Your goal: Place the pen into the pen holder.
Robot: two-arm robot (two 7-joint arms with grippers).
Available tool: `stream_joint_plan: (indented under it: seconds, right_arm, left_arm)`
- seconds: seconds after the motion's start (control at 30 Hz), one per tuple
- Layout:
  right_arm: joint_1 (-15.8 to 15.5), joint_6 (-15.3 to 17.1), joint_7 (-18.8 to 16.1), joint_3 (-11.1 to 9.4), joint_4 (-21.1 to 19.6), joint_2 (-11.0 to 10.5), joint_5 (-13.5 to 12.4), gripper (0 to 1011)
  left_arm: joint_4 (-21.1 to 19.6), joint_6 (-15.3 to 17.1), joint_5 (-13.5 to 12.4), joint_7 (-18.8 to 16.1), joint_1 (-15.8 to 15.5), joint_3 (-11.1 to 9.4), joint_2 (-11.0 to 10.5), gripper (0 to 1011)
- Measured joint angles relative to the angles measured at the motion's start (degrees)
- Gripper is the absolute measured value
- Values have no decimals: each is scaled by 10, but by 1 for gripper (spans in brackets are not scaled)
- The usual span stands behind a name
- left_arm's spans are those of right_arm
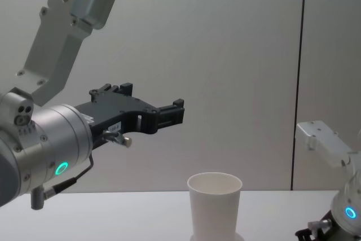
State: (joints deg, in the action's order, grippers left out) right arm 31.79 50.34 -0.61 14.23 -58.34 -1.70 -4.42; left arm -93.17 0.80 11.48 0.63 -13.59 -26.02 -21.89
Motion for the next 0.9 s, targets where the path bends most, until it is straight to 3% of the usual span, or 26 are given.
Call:
stream_joint_plan:
  seconds: [0.4,0.9]
  right_arm:
    - [4,-8,1,-4,8,3,1,157]
    - [-21,-62,-18,-11,-60,-8,11,157]
  left_arm:
    - [0,0,0,0,0,0,0,1004]
    - [0,0,0,0,0,0,0,1004]
